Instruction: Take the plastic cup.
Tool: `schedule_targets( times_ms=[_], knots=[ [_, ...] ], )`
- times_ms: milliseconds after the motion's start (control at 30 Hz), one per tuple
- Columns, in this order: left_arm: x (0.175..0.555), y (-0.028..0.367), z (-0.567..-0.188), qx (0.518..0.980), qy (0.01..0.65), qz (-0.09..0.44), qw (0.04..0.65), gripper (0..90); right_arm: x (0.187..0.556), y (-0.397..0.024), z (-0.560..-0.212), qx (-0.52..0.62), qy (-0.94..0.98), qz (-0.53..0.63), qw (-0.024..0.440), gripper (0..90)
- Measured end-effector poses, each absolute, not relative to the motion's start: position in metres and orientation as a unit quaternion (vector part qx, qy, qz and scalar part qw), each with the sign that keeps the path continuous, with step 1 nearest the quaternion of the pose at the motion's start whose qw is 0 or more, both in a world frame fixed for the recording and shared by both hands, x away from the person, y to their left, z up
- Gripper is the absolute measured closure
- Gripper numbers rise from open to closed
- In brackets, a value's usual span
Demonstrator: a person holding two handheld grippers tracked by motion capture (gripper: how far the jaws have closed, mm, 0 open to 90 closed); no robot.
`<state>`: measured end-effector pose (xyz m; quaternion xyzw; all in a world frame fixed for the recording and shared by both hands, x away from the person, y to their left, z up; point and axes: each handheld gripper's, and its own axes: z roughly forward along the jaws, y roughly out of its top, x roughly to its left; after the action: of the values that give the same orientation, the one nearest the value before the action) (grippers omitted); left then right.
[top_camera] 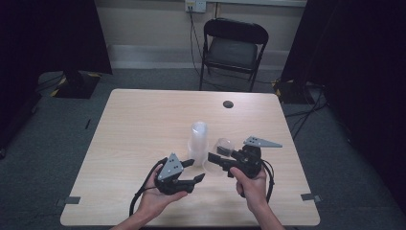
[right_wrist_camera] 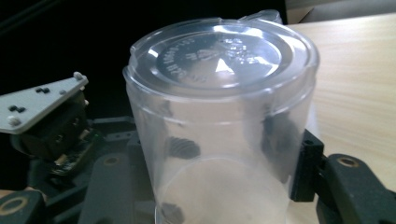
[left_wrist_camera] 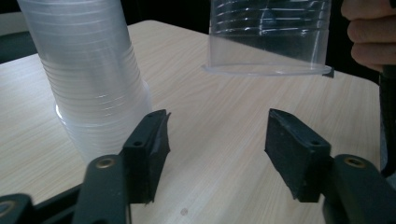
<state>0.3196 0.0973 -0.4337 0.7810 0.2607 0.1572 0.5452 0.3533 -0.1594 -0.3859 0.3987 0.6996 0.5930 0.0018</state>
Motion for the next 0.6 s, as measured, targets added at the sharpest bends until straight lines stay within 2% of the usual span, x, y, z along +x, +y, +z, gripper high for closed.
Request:
schedule_targets(
  times_ms=[167,400,600],
  knots=[
    [0.317,0.098,-0.437,0.768,0.269,0.159,0.559,49.7,0.355,-0.153,-0.390,0.403,0.695,0.594,-0.030,42.4],
    [0.316,0.097,-0.437,0.756,0.269,0.177,0.570,62.4,0.355,-0.147,-0.399,0.423,0.684,0.590,-0.072,42.2],
    [0.311,0.095,-0.439,0.748,0.253,0.217,0.573,63.1,0.357,-0.145,-0.402,0.426,0.675,0.594,-0.097,41.8]
  ],
)
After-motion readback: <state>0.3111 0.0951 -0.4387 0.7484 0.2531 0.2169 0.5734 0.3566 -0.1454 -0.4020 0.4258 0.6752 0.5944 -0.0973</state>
